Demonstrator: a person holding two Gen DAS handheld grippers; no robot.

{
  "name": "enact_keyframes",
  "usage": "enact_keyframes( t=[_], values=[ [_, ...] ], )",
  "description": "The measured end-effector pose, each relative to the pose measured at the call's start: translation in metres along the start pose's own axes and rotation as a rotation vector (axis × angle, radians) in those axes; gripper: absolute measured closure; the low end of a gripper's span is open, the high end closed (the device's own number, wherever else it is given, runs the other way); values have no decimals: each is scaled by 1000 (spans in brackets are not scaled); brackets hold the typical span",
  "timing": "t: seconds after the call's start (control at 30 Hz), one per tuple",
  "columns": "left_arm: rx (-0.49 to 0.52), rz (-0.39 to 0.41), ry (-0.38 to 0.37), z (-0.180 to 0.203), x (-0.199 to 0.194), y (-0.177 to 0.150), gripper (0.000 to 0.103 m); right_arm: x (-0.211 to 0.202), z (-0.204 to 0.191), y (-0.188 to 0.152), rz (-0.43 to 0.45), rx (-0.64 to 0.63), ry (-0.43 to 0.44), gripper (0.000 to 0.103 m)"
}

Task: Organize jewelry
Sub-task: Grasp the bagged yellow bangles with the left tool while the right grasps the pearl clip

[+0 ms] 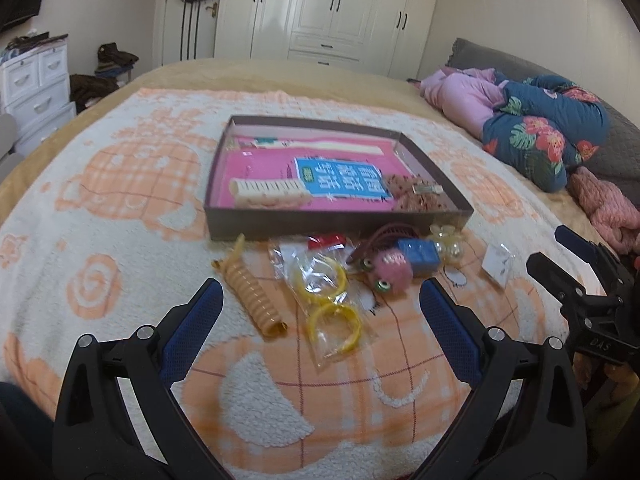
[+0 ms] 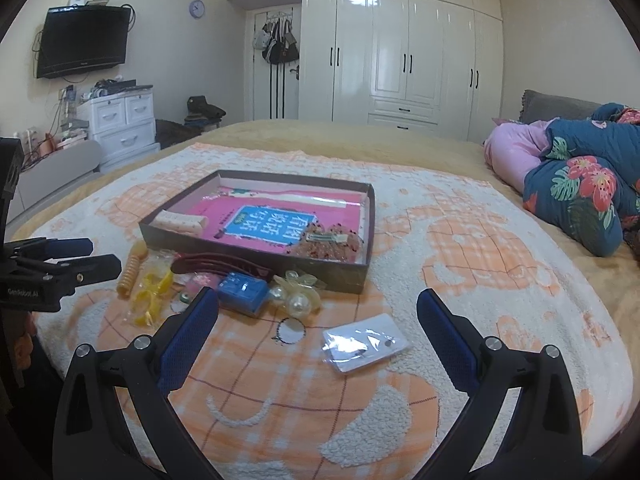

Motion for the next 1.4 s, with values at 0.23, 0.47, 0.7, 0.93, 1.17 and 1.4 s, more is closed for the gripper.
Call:
enact_keyframes(
  t=[0.23,0.47,0.7,0.93,1.17,1.4],
  values=[
    [-16,-62,-37,6,20,-5,35,14,10,-2,-40,32,5,6],
    [-43,-131,-79,9,42,-9,43,27,9,-5,-79,24,22,6],
    [-39,-176,-54,10,55,-13,43,50,6,-6,-142,37,46,7],
    [-13,-176,-35,14,62,-13,43,89,7,-2,-250,84,82,28],
    [11,-181,-27,18,69,-15,55,105,2,-3,-286,119,143,32],
    [17,-181,-35,17,66,-16,61,120,6,0,-300,180,173,49]
  ],
)
Point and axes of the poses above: each gripper's, at about its wrist camera, not at the fingertips, and x roughly the way its jaws point, z to its right, y to its top, the point moved 4 cm from there along x, roughly the way its jaws point, and after that the axes turned 1 degree about -x, right-handed, at the moved point
